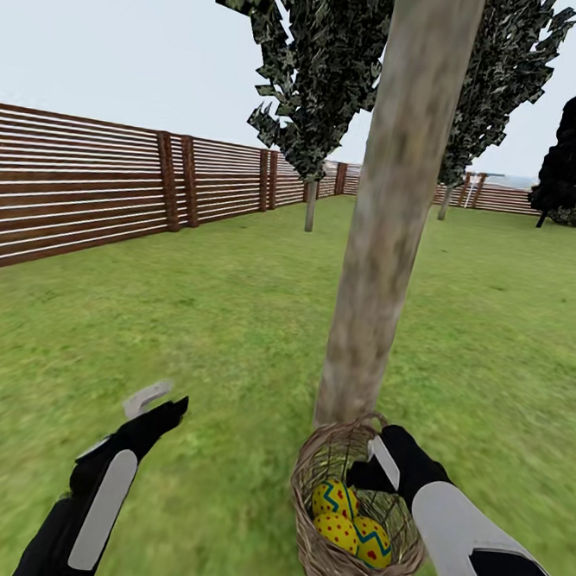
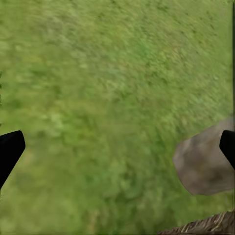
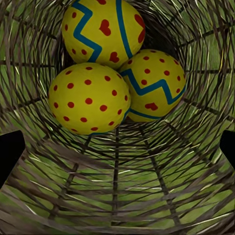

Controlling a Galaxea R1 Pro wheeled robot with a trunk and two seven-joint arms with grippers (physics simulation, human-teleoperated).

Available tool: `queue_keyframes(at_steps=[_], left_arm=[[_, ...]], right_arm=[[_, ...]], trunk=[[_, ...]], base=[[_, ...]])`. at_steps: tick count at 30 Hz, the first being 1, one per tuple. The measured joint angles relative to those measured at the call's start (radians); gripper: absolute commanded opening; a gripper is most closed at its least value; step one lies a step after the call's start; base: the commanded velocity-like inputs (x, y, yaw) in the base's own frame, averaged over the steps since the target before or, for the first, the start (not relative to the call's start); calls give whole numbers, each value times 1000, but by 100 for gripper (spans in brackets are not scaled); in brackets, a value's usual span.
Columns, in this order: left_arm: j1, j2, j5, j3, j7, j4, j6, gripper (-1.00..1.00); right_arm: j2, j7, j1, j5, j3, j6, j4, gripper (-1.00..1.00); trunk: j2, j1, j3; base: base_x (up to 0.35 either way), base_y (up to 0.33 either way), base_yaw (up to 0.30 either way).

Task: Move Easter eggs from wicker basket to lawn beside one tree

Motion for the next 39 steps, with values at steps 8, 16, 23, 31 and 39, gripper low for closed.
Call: queue_keyframes(at_steps=[8,16,23,31,39], left_arm=[[66,3,1,-10,-73,-65,0,100],[68,3,1,-11,-79,-66,2,100],[68,3,-2,-15,-76,-62,2,100],[68,4,-4,-36,-72,-54,1,100],[68,5,-5,-37,-72,-43,1,100]], right_arm=[[15,0,1,0,-1,-2,3,100],[17,0,1,0,-4,-4,7,100],[18,1,0,0,-4,-6,7,100],[17,1,0,0,-5,-8,9,100],[15,2,1,0,-5,-11,11,100]], trunk=[[-56,31,-25],[-112,61,-50],[-140,77,-63],[-140,77,-63],[-140,77,-63]], base=[[0,0,0],[0,0,0],[0,0,0],[13,0,0],[168,0,0]])
